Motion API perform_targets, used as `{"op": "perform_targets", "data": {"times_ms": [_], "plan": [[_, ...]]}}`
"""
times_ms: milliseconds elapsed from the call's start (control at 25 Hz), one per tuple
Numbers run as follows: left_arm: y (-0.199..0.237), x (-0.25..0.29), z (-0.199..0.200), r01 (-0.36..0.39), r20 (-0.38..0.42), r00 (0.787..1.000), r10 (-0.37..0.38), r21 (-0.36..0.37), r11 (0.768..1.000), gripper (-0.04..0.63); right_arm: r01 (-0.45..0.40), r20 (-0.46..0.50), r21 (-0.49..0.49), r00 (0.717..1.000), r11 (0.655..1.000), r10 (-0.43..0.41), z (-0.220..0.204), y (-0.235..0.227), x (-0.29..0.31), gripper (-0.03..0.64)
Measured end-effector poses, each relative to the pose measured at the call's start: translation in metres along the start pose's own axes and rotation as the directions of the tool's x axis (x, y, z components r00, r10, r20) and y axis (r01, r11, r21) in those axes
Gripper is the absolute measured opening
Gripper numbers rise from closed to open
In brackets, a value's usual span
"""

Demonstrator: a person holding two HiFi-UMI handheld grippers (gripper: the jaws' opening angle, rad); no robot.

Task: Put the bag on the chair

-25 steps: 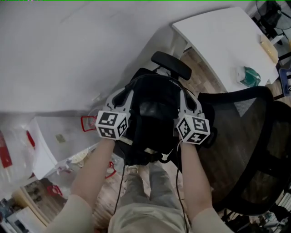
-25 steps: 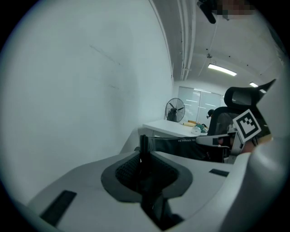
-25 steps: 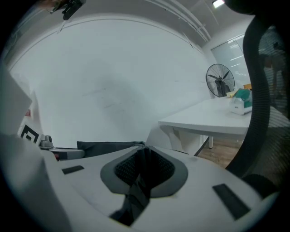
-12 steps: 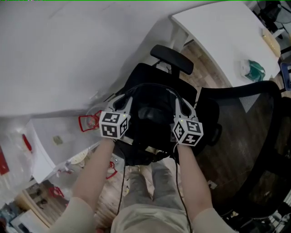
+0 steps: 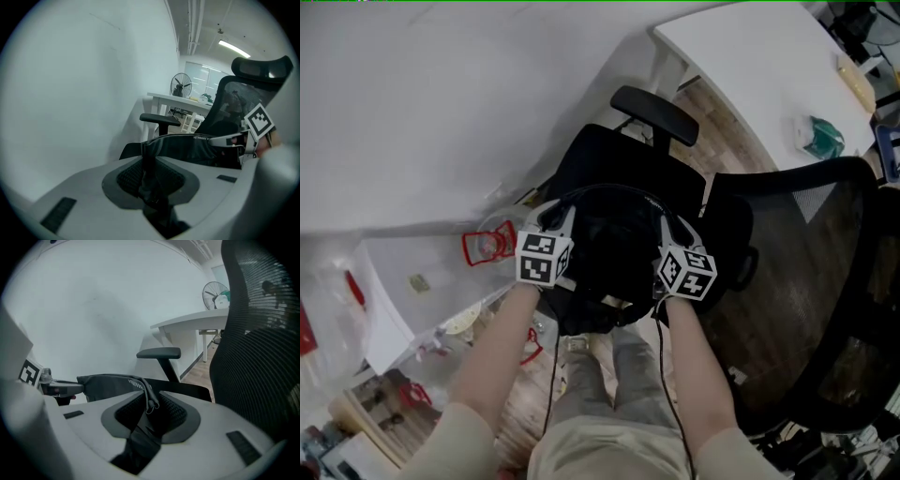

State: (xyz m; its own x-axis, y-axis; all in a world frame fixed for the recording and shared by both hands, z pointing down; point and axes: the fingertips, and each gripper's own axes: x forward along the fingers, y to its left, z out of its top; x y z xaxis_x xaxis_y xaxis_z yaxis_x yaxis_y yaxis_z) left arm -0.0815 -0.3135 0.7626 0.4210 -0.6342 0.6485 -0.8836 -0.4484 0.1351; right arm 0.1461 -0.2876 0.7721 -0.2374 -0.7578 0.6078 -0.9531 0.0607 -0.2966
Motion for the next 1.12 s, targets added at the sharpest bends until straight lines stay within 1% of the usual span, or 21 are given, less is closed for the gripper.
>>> {"op": "perform_targets", "data": {"times_ms": [80,120,200,320,480,560,640,680,760,840,960,1120], "plan": [[-0.003,-0.002,-0.001,0.005,-0.018,1.000,-0.005,-0.015,1.000,0.080,0.016,-0.022,0.002,1.000,1.000,-0.016,-0.002,-0.005,-0.004,0.119],[-0.003,-0.004,0.000,0.002,-0.021,1.000,-0.002,-0.017,1.000,0.097,0.027,-0.029,0.001,0.999,1.000,-0.027,-0.001,-0.007,-0.007,0.135],[-0.003,-0.013,0.006,-0.019,-0.003,1.000,0.019,0.007,1.000,0.125,0.047,-0.033,0.013,0.998,0.999,-0.046,0.003,-0.011,-0.014,0.174],[0.000,-0.031,0.024,-0.058,0.051,0.997,0.055,0.057,0.997,0.132,0.055,-0.038,0.061,0.998,0.997,-0.053,0.010,-0.012,-0.027,0.220],[-0.002,-0.055,0.051,-0.052,0.090,0.995,0.044,0.086,0.995,0.137,0.060,0.020,0.088,0.998,0.994,-0.062,0.033,-0.007,-0.051,0.220],[-0.003,-0.071,0.065,-0.053,0.116,0.992,0.043,0.089,0.995,0.137,0.047,0.066,0.095,0.996,0.994,-0.054,0.054,0.003,-0.069,0.207],[-0.006,-0.089,0.078,-0.054,0.144,0.989,0.040,0.098,0.994,0.137,0.028,0.109,0.077,0.993,0.997,-0.036,0.077,0.018,-0.092,0.181],[-0.008,-0.098,0.086,-0.054,0.158,0.987,0.036,0.111,0.992,0.136,0.015,0.128,0.063,0.992,0.998,-0.023,0.088,0.025,-0.103,0.164],[-0.014,-0.115,0.102,-0.056,0.183,0.983,0.028,0.147,0.988,0.119,-0.015,0.163,0.033,0.987,0.999,0.010,0.110,0.039,-0.125,0.107],[-0.021,-0.135,0.117,-0.052,0.205,0.979,0.016,0.170,0.984,0.101,-0.037,0.195,-0.004,0.980,0.999,0.037,0.128,0.053,-0.149,0.077],[-0.028,-0.167,0.138,-0.054,0.244,0.970,0.008,0.183,0.982,0.083,-0.055,0.245,-0.060,0.967,0.997,0.068,0.152,0.074,-0.189,0.058],[-0.038,-0.210,0.168,-0.055,0.295,0.956,-0.010,0.211,0.976,0.057,-0.131,0.316,-0.064,0.938,0.989,0.144,0.187,0.103,-0.242,0.051]]}}
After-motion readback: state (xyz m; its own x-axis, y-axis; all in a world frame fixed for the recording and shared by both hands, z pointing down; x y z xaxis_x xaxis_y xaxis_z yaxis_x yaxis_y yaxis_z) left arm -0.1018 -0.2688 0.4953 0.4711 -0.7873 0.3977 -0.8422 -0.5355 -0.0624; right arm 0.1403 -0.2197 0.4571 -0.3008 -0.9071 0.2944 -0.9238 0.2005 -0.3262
